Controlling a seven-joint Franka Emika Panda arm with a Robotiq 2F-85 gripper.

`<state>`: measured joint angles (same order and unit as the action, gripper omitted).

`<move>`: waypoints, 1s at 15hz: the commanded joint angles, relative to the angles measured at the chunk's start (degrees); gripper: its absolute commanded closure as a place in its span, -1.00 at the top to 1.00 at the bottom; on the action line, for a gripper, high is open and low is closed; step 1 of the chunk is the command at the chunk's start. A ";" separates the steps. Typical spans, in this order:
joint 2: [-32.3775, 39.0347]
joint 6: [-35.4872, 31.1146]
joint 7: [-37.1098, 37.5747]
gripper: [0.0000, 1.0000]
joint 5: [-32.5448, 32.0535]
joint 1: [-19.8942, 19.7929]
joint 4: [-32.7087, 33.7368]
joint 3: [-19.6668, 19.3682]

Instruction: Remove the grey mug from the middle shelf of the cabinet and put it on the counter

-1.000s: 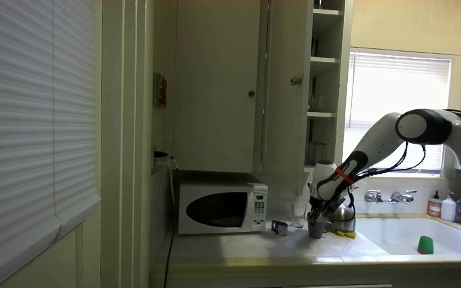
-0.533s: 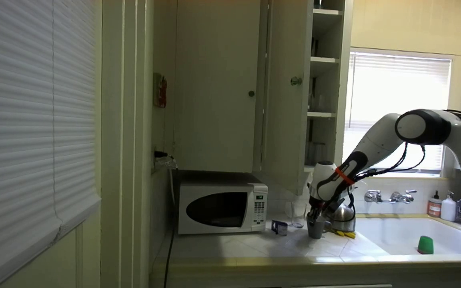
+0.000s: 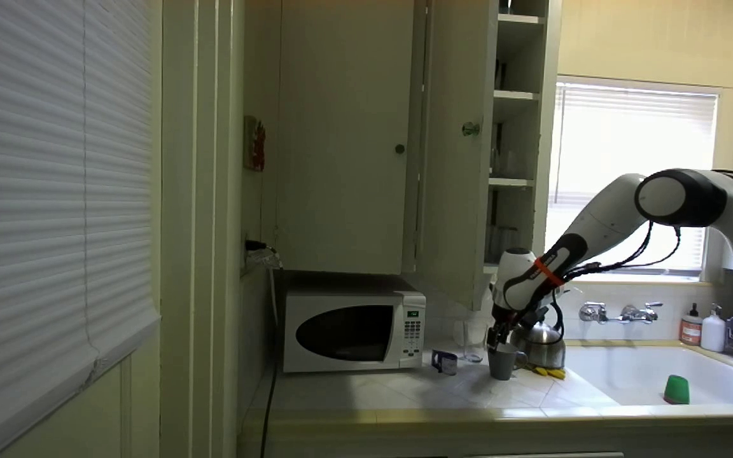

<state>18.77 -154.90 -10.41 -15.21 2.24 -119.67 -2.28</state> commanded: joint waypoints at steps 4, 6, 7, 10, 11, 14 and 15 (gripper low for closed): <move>-15.45 17.43 5.19 1.00 9.99 -0.69 -6.27 2.39; -20.44 19.32 11.46 1.00 9.06 -0.39 -8.06 1.57; -22.84 19.86 14.10 1.00 8.34 -0.75 -8.83 1.28; -30.35 20.04 21.57 1.00 5.57 -2.67 -11.54 0.98; -31.70 19.56 23.80 1.00 5.24 -3.61 -11.93 1.01; -29.79 19.38 20.64 1.00 6.70 -4.04 -9.36 1.37; -30.54 19.38 21.00 1.00 6.67 -4.24 -9.92 1.38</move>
<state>-11.79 -135.60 10.81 -8.79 -1.29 -129.66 -1.56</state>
